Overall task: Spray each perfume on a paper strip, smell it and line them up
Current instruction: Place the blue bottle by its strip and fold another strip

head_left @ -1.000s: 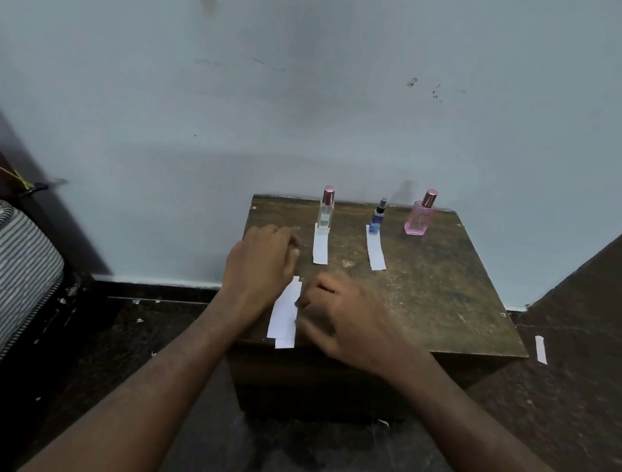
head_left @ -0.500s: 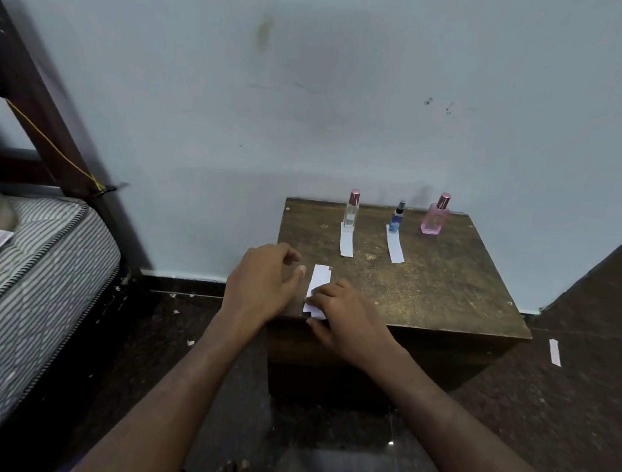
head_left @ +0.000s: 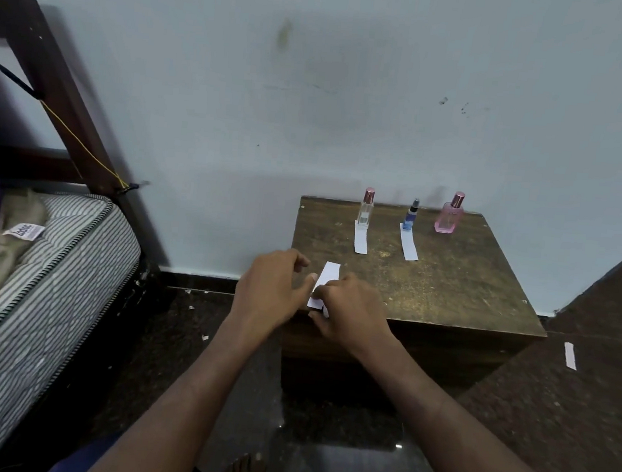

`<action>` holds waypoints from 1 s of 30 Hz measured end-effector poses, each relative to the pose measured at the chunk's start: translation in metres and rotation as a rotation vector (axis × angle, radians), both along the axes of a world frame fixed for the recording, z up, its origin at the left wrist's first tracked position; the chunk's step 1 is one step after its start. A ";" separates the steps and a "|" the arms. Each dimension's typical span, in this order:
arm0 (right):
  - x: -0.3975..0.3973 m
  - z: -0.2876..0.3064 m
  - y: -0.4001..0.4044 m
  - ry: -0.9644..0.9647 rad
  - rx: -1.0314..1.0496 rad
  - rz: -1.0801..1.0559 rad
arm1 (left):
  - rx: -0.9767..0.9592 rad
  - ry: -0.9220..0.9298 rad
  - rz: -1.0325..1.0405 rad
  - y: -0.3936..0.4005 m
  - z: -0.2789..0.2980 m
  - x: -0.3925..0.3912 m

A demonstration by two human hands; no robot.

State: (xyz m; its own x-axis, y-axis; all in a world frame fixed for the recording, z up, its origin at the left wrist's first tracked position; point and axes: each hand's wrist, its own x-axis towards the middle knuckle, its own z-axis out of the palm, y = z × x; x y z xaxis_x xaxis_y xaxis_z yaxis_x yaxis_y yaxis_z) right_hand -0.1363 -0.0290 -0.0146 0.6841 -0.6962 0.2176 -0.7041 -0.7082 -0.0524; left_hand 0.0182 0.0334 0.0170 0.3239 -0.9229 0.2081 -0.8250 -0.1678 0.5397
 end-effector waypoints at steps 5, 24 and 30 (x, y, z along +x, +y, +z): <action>-0.002 0.002 -0.004 -0.065 0.018 -0.002 | 0.032 -0.003 0.007 -0.016 -0.002 0.008; -0.011 -0.001 -0.024 -0.421 0.097 -0.142 | 0.131 -0.108 -0.012 -0.025 -0.014 0.011; -0.034 0.011 -0.038 -0.605 0.086 -0.147 | 0.166 -0.270 -0.091 -0.025 -0.025 -0.026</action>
State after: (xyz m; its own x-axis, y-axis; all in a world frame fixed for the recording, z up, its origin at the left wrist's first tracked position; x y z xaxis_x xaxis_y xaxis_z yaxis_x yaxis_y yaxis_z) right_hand -0.1698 -0.0670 -0.0039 0.3530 -0.8061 0.4750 -0.6219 -0.5815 -0.5246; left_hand -0.0079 0.0087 -0.0084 0.1925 -0.9740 0.1197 -0.9502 -0.1545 0.2708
